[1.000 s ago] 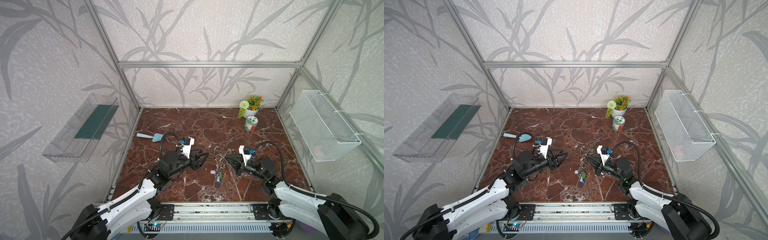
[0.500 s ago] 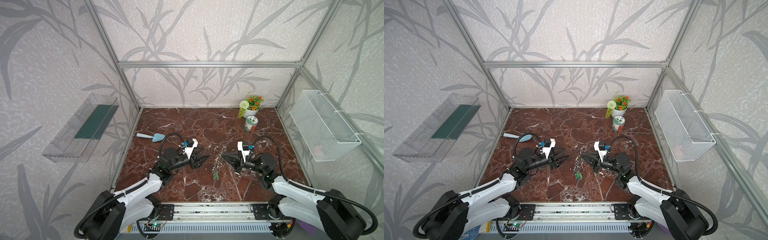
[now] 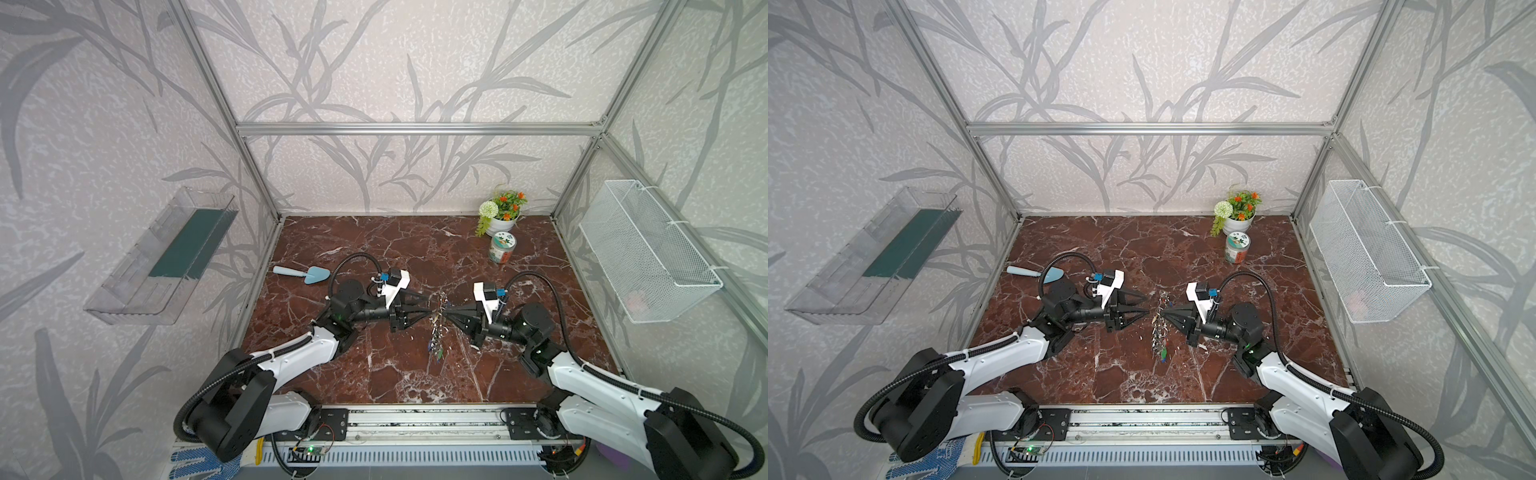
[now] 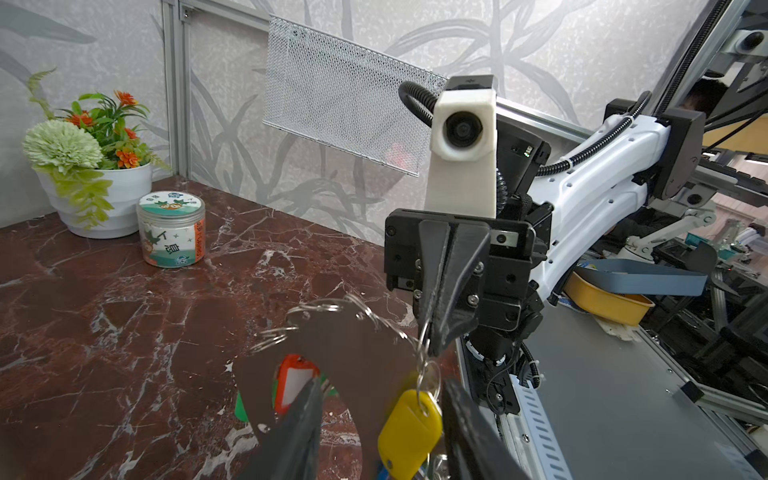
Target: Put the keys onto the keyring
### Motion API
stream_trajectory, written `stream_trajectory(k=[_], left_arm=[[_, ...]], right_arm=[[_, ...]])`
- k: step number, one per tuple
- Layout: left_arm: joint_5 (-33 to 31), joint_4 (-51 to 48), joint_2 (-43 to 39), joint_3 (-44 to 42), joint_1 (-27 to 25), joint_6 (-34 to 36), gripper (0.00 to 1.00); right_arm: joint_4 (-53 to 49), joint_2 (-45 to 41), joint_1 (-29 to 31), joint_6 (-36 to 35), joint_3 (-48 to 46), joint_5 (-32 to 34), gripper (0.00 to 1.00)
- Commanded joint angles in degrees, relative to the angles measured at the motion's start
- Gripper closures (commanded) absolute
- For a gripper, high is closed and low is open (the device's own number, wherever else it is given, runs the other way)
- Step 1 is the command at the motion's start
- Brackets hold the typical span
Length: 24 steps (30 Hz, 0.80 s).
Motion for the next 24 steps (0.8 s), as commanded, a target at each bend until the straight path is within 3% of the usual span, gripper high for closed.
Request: stream_trajectory(k=[1,20,24], left_arm=[[3.1,3.6,0.8,2.1,-0.8,-1.9,0.54],[0.9,-1.6,1.8,3.2,-4.2,2.6,0.68],[0.9,-2.9,1.5,3.3,-4.2,3.3,0.76]], right_arm=[[3.4,-0.9,-0.1,0.4,1.7,-0.6,1.0],[3.7,-0.5,-0.1,1.0,2.0,-0.6,1.0],[3.5,-0.8,-0.1,0.8,2.0,-0.5,1.0]])
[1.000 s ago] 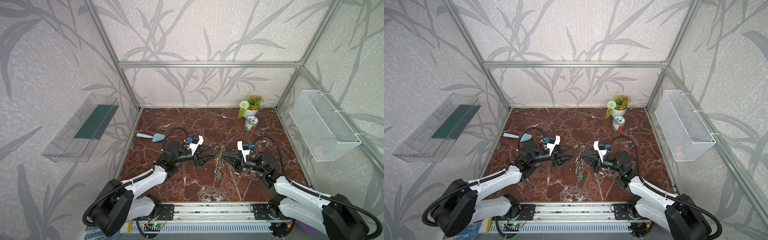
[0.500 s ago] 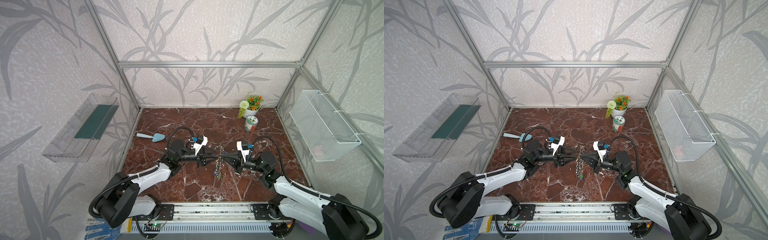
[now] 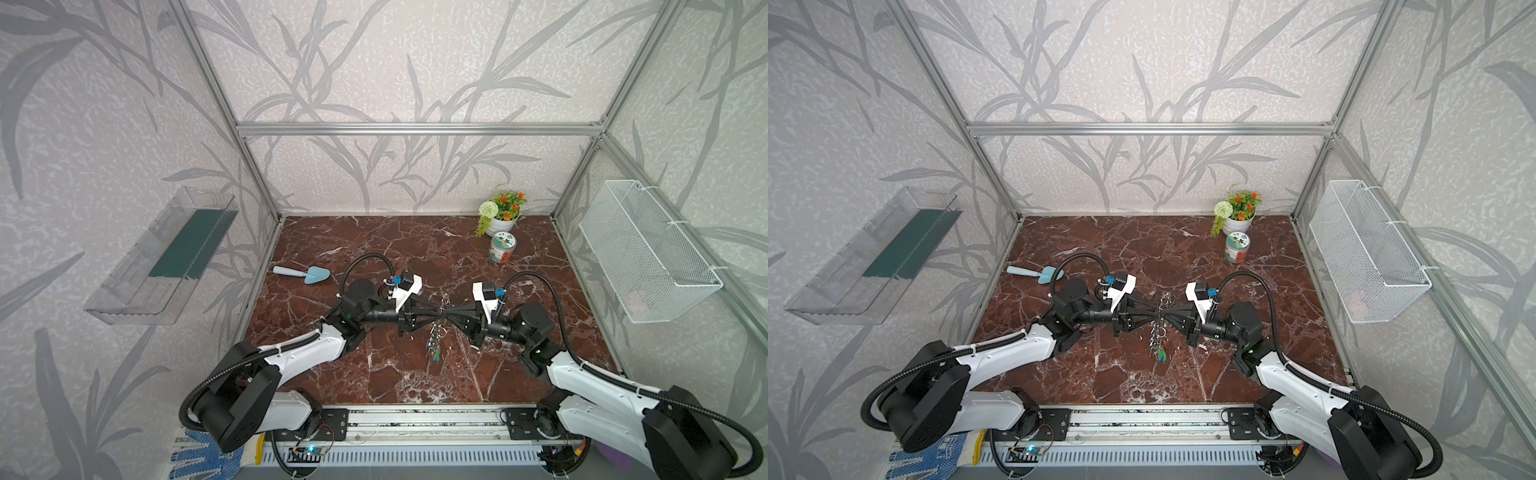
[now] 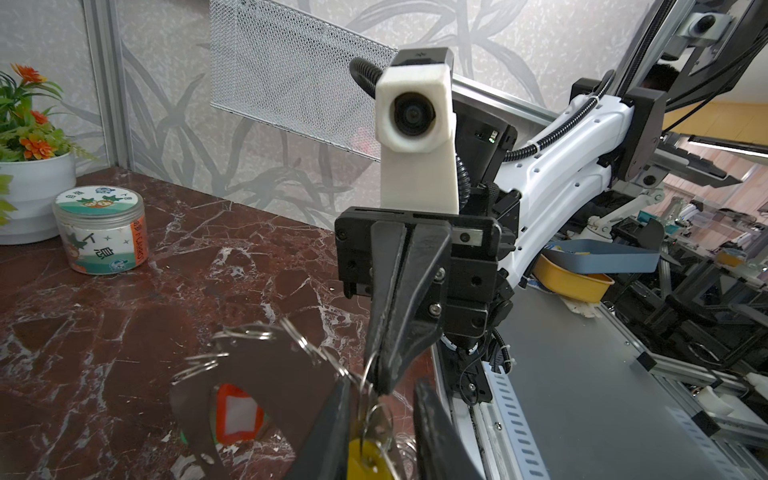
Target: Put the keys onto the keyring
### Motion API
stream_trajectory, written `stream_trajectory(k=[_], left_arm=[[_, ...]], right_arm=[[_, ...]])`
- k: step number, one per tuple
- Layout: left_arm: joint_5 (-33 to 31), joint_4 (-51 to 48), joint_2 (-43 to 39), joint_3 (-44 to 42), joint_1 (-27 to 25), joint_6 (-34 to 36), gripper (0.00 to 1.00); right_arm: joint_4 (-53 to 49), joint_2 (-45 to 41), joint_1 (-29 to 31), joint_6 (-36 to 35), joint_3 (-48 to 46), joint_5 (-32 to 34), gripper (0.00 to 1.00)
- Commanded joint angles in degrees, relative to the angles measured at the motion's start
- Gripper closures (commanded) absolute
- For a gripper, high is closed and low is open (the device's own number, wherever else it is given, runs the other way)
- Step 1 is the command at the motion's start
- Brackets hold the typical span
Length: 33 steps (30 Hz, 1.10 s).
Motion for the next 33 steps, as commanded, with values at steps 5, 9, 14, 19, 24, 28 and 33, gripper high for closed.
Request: stream_trajectory(k=[5,9,14,19,24,28,33], left_arm=[[0.2,-2.9,-0.5,0.8,-0.1,3.0,0.83],[0.2,-3.9,-0.7,0.9,-0.1,3.5,0.88],[0.5,-2.8,-0.6,0.8,-0.1,2.8,0.89],[1.1,-1.1,-0.1,0.8,-0.2,1.6,0.9],[1.4,-0.5,0.4,1.2,-0.2,0.9,0.94],[0.6,-0.6,0.2,1.2,-0.4,0.7,1.0],[-2.8,-4.4,-1.6,1.7,-0.6,2.1,1.0]], right_arm=[[3.6,-1.3,-0.1,0.7,2.0,-0.2,1.0],[3.8,-1.1,-0.1,0.9,2.1,-0.3,1.0],[3.7,-1.0,-0.1,0.9,2.1,-0.3,1.0],[3.7,-0.7,-0.1,1.0,2.1,-0.4,1.0],[3.6,-0.7,-0.1,0.9,2.2,-0.4,1.0],[3.4,-0.7,-0.1,0.6,2.1,-0.4,1.0],[2.7,-1.1,-0.2,0.3,2.1,-0.2,1.0]])
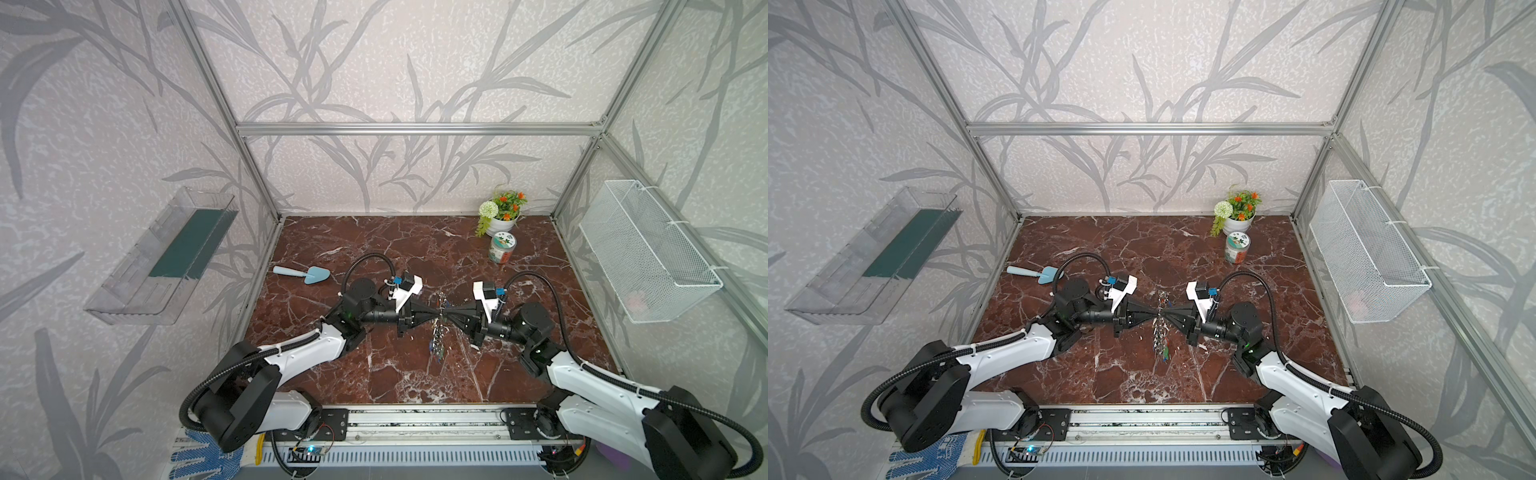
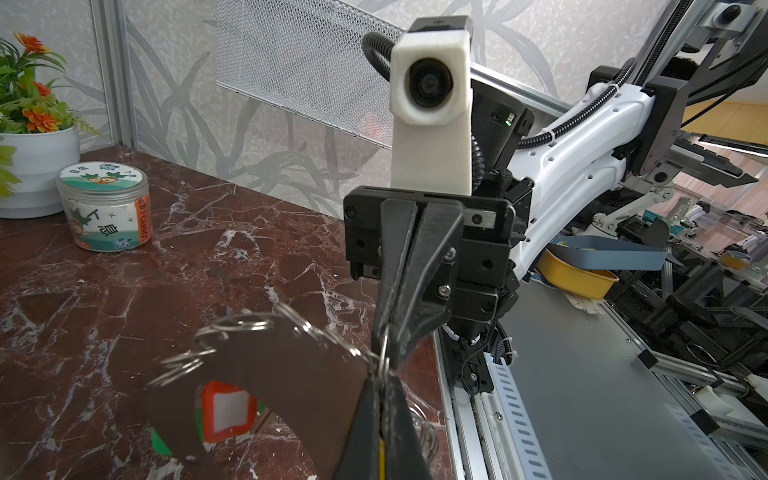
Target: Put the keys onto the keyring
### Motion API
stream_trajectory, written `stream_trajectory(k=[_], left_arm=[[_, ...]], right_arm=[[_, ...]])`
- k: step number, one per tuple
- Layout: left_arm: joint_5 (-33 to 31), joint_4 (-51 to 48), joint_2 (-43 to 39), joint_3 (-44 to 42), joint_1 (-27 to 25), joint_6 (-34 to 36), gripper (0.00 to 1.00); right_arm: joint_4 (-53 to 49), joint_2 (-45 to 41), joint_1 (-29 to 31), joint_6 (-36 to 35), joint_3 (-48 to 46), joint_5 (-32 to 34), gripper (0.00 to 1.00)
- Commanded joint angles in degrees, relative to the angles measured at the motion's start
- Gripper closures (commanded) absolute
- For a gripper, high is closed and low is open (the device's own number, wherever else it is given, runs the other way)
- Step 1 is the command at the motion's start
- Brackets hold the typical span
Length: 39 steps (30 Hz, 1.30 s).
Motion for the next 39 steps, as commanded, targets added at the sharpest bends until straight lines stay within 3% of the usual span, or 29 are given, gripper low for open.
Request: stream_trajectory(k=[1,3,8,14,26,34,39], left_arm=[[-3.2,-2.5,-2.0,1.8,-0.6,2.1,1.0],[-5.4,-4.8,-2.9,1.8,-0.8,4.0,1.0],[-8.1,-13.0,-3.8,3.0,-1.3,10.8,1.0],[-12.3,-26.5,-3.2,8.1,-2.7,19.6,1.0],[-17.8,-47.5,0.1,20.2,-6.7,29.0,1.0],[-19.8,-70.5,3.3,33.8,-6.8,35.6,1.0],[-17.9,-81.5,4.7,41.3,-6.5,40.9,1.0]], right_arm=[[2.5,-1.2,0.1,-0.5,2.1,-0.1,1.0],[2.0,-1.4,0.1,-0.8,2.2,0.2,0.98],[-0.6,-2.9,-0.4,-1.0,2.2,0.4,0.76],[-6.3,-8.2,-2.9,-1.1,2.1,1.7,0.67],[0.5,-9.2,-5.1,-1.3,-3.0,4.8,0.6],[2.3,-9.5,-5.2,-1.7,-3.9,0.9,0.56],[-0.1,-9.9,-4.3,-3.2,-2.8,-1.6,0.56]])
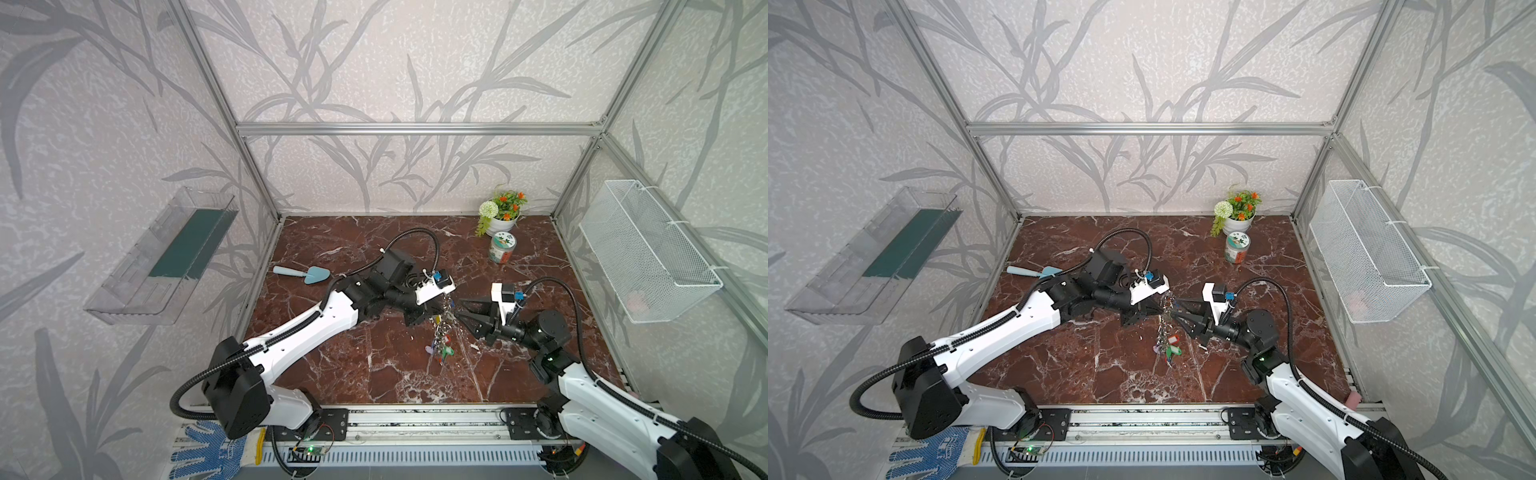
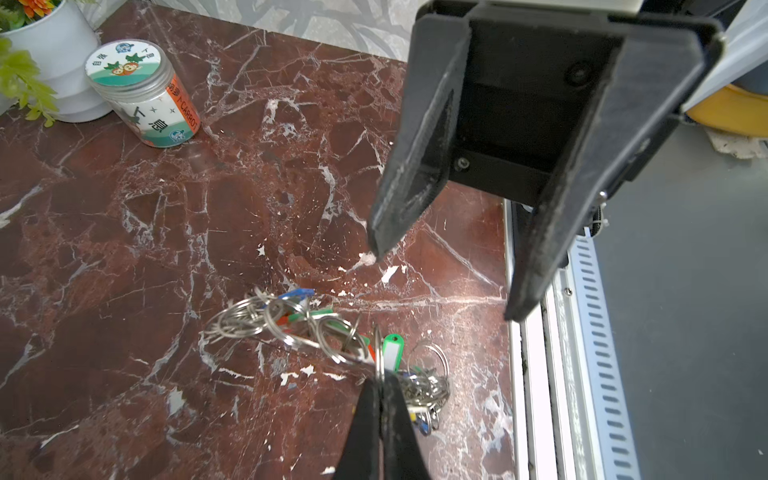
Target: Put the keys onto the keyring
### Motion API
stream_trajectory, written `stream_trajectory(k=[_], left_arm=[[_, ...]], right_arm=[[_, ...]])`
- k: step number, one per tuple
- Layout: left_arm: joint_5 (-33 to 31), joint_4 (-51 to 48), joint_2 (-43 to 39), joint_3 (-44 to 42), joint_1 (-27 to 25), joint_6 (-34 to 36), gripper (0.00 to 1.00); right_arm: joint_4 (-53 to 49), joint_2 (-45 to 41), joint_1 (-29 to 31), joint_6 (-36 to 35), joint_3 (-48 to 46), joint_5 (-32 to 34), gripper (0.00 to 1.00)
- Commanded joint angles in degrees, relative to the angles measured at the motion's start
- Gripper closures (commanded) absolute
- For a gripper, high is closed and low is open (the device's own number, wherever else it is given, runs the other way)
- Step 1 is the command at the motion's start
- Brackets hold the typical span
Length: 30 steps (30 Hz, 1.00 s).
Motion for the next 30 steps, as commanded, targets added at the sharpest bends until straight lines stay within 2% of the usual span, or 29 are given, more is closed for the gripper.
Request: stream_trajectory(k=[1,5,9,15,30], left_arm=[[2.4,-11.3,0.4,6.4,0.5,7.1,1.0],[3.0,-19.6,2.3,12.8,0.7,11.3,1.0],[3.8,-23.5,3.4,16.2,0.8,13.8,1.0],[5.0,-25.1,4.9,18.2,0.8,14.7,1.0],[5.7,-25.8,6.8,19.6,0.8,15.4,1.0]], right_arm=[[-0.3,-0.5,0.9,-2.2,0.9,-2.9,0.56],[-1.5,0.5,2.2,-3.9,2.0,-2.8,0.56],[-1.6,2.0,2.9,-4.7,3.5,-3.0,0.56],[-2.0,3.4,3.1,-5.5,5.5,-3.0,0.56],[-6.3,7.3,6.6,-10.1,7.6,-3.8,0.71]])
